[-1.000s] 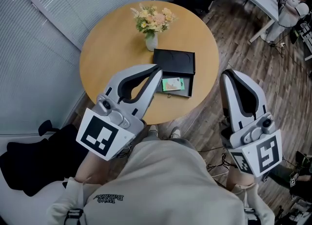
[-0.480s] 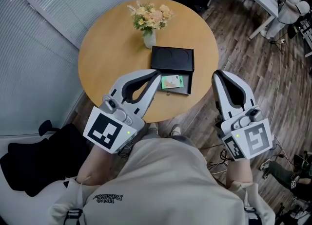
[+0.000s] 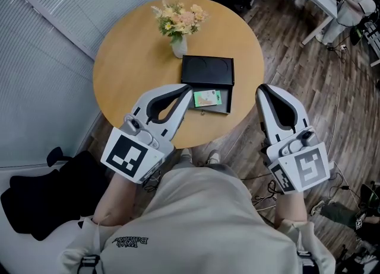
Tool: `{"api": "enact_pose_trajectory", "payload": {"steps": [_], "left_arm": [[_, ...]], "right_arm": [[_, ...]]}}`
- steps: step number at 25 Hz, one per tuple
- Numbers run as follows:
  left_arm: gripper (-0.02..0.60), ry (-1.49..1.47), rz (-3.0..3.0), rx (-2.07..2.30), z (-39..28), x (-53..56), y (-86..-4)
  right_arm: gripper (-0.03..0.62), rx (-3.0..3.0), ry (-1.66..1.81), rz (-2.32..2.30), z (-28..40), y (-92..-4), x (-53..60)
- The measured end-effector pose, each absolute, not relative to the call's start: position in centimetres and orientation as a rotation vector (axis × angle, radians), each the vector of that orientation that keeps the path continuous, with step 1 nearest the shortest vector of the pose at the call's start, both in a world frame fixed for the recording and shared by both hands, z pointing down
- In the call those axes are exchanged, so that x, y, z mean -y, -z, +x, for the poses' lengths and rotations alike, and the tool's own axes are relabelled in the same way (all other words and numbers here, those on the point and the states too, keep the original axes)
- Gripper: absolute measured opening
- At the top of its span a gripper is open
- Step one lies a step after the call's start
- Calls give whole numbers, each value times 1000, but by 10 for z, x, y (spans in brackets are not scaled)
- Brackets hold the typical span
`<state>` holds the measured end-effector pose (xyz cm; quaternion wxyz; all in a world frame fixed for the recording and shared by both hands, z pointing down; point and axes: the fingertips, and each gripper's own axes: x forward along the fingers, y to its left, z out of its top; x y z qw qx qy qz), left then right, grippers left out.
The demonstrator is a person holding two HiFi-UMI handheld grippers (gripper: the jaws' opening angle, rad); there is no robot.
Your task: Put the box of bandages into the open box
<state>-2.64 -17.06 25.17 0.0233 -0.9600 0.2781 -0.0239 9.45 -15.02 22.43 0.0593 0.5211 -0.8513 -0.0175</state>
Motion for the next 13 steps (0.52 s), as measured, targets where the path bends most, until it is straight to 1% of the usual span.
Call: {"api": "enact_pose_trajectory", "payload": {"steps": [13], "left_arm": [[21,104,-2963,-883,-29,172,-256]], "right_arm": [[35,2584,43,1547,91,-229,152]]}}
